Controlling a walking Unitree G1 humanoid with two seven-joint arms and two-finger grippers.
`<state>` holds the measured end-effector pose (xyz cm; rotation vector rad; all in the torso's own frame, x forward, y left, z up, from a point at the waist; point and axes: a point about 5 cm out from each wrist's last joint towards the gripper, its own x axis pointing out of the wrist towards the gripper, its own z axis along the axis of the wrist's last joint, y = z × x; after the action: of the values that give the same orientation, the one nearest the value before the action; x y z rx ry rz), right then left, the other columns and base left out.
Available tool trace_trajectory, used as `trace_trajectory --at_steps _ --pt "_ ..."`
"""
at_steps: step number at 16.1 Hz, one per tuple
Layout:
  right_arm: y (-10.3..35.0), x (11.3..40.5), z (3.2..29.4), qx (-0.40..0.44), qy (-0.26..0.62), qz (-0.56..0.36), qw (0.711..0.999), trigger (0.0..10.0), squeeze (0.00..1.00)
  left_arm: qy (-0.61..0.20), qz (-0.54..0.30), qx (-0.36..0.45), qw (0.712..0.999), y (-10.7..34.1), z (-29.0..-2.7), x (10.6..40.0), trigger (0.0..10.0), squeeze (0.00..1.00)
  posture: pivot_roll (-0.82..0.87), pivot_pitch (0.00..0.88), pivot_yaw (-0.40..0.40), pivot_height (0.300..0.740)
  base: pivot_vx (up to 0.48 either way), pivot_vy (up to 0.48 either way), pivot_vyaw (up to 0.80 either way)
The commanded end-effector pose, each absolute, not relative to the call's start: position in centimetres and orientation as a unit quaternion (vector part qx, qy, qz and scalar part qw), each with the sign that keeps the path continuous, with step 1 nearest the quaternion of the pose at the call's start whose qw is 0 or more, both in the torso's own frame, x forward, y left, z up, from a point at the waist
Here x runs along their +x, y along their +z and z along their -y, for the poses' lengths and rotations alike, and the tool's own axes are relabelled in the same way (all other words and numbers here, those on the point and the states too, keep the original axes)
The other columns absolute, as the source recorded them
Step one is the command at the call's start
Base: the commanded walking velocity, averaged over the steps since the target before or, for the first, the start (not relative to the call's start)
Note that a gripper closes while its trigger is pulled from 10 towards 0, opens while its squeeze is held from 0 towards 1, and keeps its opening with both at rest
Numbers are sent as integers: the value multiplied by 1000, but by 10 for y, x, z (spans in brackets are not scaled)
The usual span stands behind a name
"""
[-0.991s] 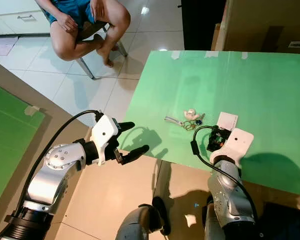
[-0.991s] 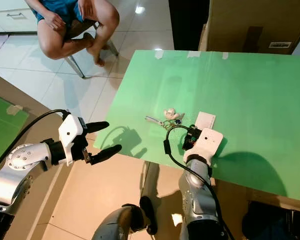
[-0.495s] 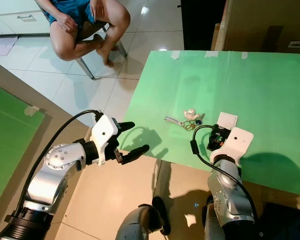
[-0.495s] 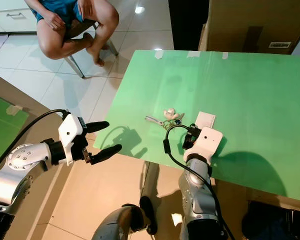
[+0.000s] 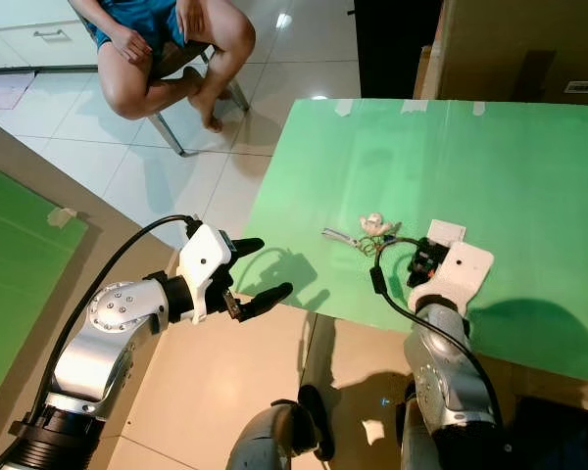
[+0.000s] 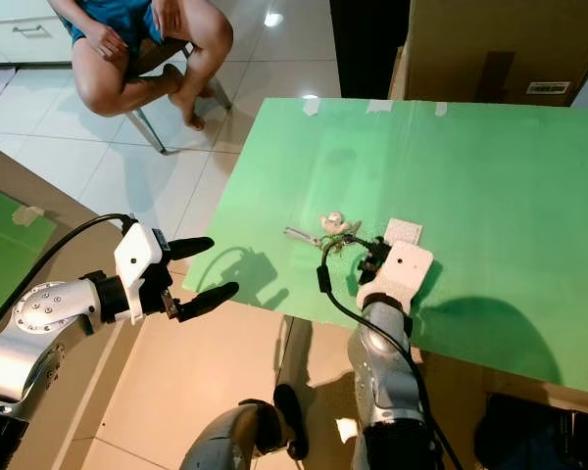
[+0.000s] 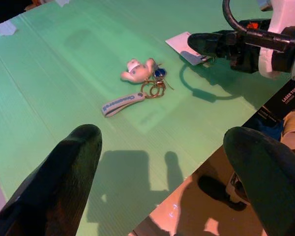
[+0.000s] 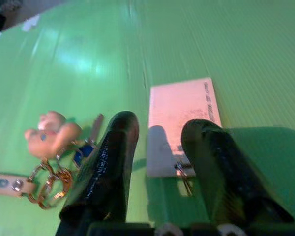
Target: Hang keys on a hook
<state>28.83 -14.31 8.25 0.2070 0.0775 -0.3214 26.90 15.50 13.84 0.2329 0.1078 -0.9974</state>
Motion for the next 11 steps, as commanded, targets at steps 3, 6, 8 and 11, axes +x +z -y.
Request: trace_trajectory --at_steps 3,6,8,11 --pt "73 283 130 137 -160 -61 976 0 0 -473 -56 116 872 137 -159 266 10000 0 -125 290 289 740 0 0 0" --pt "72 283 131 135 -160 -63 976 2196 0 -473 -57 116 871 137 -159 266 10000 0 -125 290 288 740 0 0 0" --pt "73 283 131 131 -162 -59 976 10000 0 -473 -57 117 871 137 -159 266 10000 0 -125 290 288 740 0 0 0" --pt "74 283 132 127 -165 -58 976 10000 651 -474 -56 116 871 137 -159 266 10000 0 -125 290 288 740 0 0 0"
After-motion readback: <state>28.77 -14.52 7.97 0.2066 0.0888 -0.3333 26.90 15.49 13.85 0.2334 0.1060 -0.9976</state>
